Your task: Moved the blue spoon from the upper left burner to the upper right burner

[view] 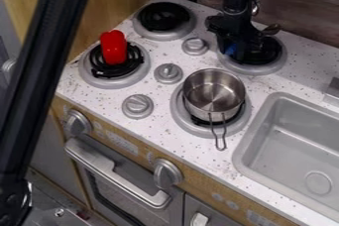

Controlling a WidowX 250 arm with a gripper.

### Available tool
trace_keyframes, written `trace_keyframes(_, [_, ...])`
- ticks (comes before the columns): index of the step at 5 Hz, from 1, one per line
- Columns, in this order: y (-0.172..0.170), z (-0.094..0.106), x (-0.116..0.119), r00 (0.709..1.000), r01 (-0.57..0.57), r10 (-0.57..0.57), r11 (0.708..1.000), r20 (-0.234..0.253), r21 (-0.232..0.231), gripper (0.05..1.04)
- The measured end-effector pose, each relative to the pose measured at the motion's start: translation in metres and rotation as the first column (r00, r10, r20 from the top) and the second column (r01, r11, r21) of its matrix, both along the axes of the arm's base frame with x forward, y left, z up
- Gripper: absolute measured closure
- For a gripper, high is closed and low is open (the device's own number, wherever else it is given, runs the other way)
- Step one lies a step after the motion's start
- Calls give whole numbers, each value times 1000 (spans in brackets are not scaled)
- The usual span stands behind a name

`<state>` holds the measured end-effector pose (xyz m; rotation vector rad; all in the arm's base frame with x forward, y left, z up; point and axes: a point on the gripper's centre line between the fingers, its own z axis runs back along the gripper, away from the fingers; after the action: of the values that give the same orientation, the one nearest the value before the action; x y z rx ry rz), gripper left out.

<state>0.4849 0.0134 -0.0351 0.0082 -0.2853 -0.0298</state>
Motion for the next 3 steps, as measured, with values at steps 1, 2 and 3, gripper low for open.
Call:
trace_keyframes(1, [3,-8,10,1000,-18,18,1000,-20,2,635])
trace_keyframes(2, [5,-3,18,999,-28,28,999,-26,15,609])
trace_keyframes(3, [9,-5,12,997,-17,21,998,-70,53,304])
